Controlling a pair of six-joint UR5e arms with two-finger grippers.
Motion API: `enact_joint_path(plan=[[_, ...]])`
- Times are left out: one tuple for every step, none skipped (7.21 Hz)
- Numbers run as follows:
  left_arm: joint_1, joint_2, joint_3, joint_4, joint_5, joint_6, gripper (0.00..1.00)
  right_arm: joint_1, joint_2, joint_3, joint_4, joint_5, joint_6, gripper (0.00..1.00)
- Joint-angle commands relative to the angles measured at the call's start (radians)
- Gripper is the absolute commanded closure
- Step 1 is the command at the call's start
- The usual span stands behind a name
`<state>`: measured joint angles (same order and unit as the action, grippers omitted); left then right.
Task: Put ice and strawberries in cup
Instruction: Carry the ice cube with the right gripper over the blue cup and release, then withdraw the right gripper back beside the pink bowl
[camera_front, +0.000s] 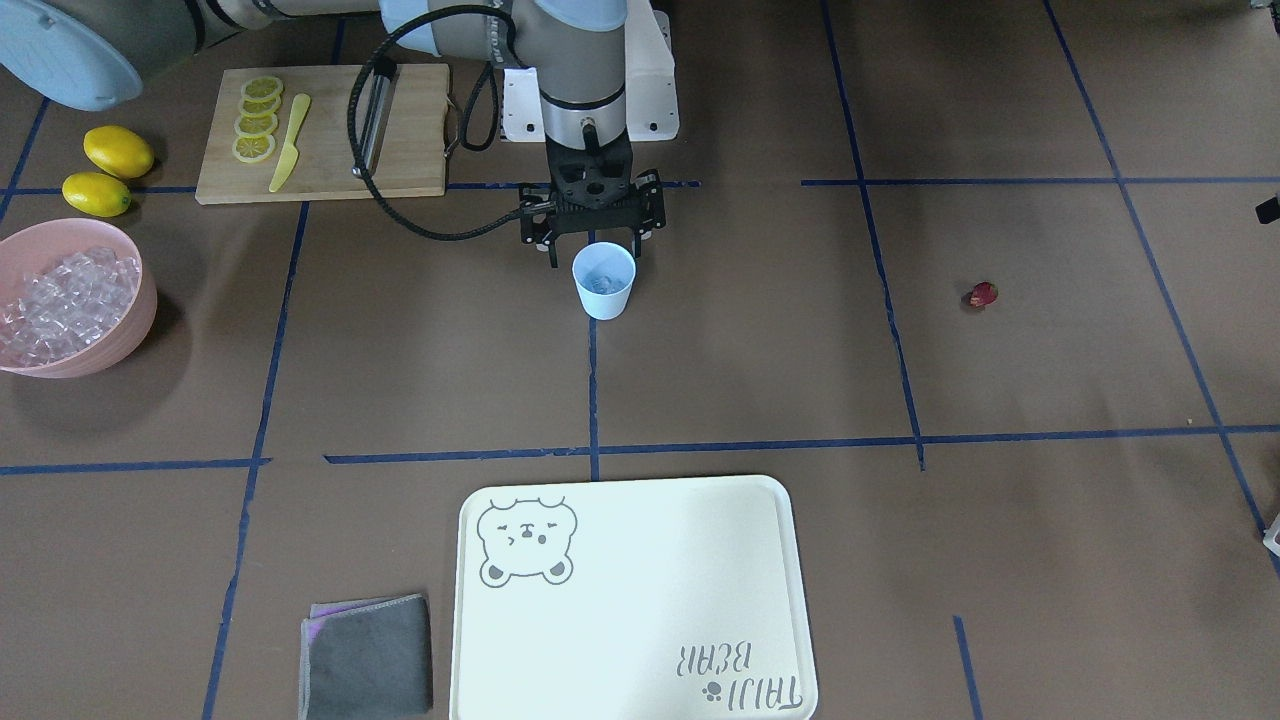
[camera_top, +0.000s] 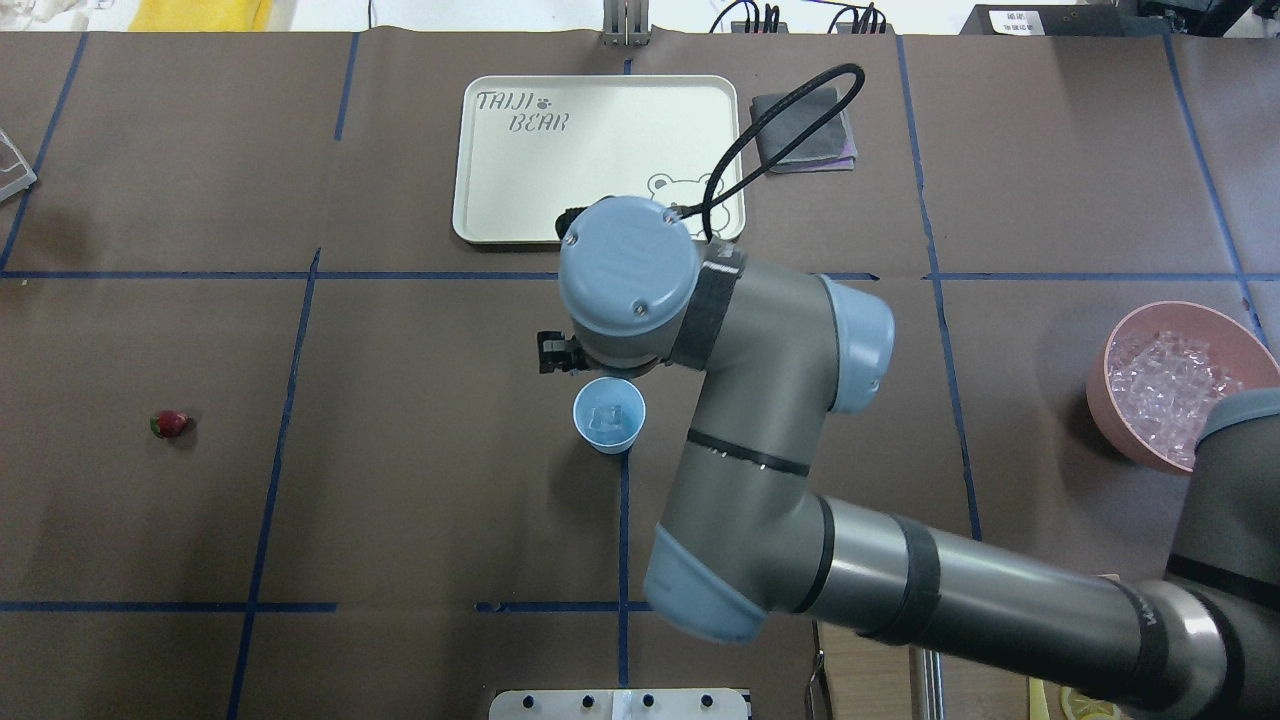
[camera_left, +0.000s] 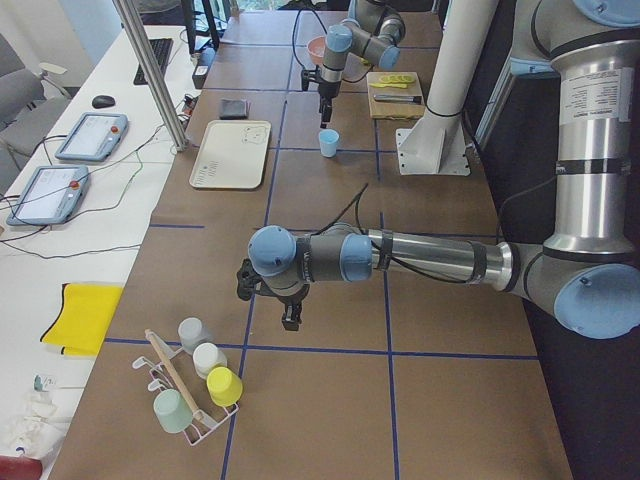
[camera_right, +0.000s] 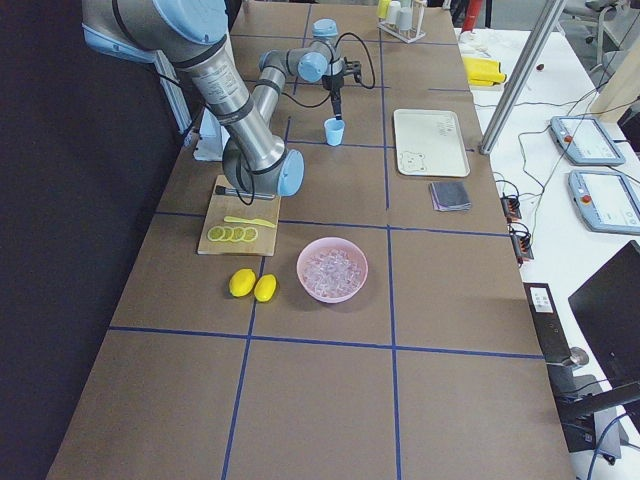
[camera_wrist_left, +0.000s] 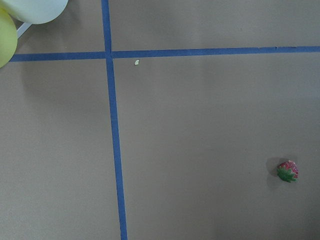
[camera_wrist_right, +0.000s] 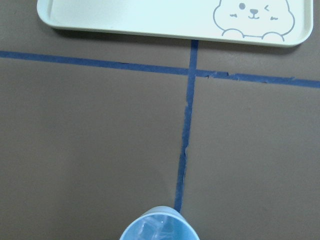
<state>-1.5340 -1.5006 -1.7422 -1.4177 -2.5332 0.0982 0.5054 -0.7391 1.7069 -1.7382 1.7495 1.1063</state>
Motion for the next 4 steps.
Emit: enact_joint_path(plan=[[0.0, -0.003, -0.008, 0.002, 0.004, -0.009, 0.0, 0.248, -0.116, 0.007, 0.008, 0.199, -0.289, 0.0], [0.0, -0.004, -0.011, 0.002, 0.002, -0.012, 0.0, 0.38, -0.173, 0.007, 0.009, 0.296, -0.466, 0.0], [0.0, -0.038, -0.01, -0.003, 0.002, -0.012, 0.0, 0.509, -0.25, 0.007, 0.009, 0.397, -0.637, 0.0], [0.0, -0.05, -0.01, -0.013, 0.001, -0.009, 0.0, 0.619, -0.332, 0.008, 0.009, 0.479, -0.807, 0.01]])
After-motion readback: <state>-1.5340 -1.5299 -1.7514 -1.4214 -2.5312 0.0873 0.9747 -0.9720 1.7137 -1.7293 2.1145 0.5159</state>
